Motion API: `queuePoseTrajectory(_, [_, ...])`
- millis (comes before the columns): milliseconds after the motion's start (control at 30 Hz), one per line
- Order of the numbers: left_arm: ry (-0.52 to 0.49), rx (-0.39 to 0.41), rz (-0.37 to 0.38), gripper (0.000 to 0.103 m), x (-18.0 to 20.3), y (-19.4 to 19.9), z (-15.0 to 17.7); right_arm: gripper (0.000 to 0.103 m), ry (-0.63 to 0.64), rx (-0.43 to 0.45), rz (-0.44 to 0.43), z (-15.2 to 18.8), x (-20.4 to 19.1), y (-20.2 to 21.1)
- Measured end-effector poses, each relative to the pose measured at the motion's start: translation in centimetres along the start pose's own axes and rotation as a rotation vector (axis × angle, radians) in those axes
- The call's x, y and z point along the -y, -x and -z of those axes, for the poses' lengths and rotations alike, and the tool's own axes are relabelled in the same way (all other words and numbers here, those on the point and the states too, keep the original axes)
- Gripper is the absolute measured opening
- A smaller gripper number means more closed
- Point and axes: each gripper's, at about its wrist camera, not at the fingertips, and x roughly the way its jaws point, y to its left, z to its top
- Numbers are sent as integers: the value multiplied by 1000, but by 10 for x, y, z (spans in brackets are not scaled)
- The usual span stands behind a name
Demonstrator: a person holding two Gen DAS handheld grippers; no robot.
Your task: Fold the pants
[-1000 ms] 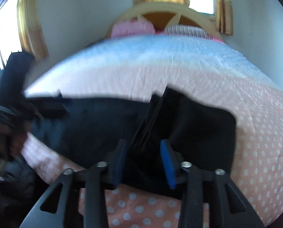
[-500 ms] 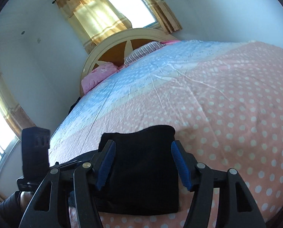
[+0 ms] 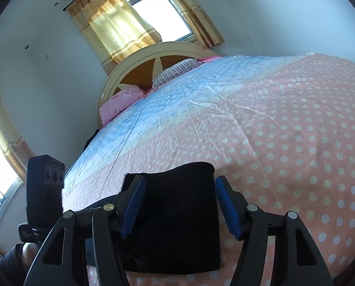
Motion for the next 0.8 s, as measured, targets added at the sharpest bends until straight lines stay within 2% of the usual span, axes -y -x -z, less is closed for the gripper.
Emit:
queuePoseTrajectory(33, [9, -3, 1, 19, -1, 1, 0, 63, -1, 3, 0, 0, 0, 1])
queuePoseTrajectory(67, [16, -4, 14, 14, -2, 1, -1, 63, -2, 9, -1, 0, 0, 2])
queuePoseTrajectory(300, [23, 53, 62, 12, -4, 40, -2, 63, 18, 28, -17, 2, -7, 6])
queuePoseTrajectory(567, [124, 124, 77, 12, -32, 95, 3, 63, 86, 18, -53, 10, -27, 3])
queuePoseTrajectory(800, [222, 152, 80, 12, -65, 126, 23, 63, 121, 6, -73, 17, -39, 0])
